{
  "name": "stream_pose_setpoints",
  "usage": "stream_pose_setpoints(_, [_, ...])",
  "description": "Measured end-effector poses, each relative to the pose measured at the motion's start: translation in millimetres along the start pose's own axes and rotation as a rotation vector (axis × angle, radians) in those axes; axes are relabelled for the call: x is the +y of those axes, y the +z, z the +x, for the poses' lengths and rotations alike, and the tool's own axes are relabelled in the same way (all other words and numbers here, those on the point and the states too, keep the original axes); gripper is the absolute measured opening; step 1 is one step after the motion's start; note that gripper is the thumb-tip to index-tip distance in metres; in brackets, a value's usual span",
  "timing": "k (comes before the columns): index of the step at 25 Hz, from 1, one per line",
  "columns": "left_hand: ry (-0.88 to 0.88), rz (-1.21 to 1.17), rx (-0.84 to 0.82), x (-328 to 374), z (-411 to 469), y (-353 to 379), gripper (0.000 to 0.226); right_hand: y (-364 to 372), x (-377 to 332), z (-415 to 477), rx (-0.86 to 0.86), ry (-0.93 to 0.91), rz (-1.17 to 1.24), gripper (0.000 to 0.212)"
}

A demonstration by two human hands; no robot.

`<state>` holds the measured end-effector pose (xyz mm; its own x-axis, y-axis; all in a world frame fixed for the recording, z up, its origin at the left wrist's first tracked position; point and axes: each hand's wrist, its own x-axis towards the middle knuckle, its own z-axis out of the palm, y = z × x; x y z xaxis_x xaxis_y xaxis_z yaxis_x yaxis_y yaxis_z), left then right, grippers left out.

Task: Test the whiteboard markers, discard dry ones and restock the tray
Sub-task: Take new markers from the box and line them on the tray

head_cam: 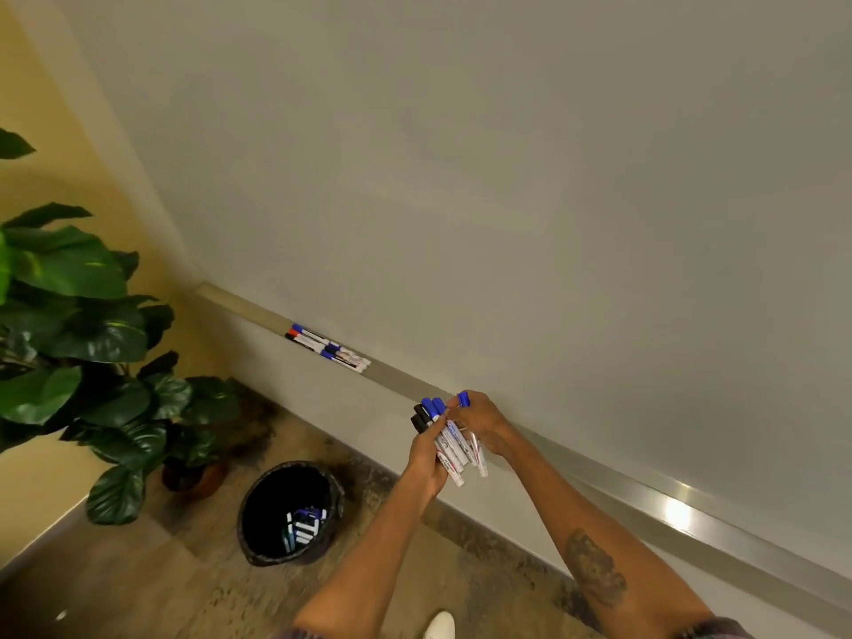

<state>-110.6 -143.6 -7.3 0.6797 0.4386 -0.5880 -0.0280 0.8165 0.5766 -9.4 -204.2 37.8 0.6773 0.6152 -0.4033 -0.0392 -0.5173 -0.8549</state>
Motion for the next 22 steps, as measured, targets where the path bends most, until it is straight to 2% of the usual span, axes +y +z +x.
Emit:
stream_pose_setpoints(3, [0.044,0.030,0.022,30.0,31.2,-6.5,0.036,16.3,-24.5,41.5,-0.032,-0.003,0.018,0.011])
stream_pose_setpoints(9, [0.068,0.049,0.058,67.7,82.7,-18.2,0.045,40.2,-59.0,103.2,-0.089,0.055,0.067,0.037])
stream_pose_setpoints(13, [0.057,0.043,0.055,87.1,103.1,-22.6,0.042,50.3,-66.5,135.1,-0.146,0.180,0.135,0.023])
stream_pose_setpoints(18, [0.048,0.061,0.086,105.8,121.8,-34.0,0.045,74.0,-69.6,164.1,-0.235,0.178,0.136,0.041])
stream_pose_setpoints(22, [0.062,0.005,0.143,123.8,138.8,-51.2,0.061,82.7,-74.9,174.0,-0.228,0.111,0.106,0.035])
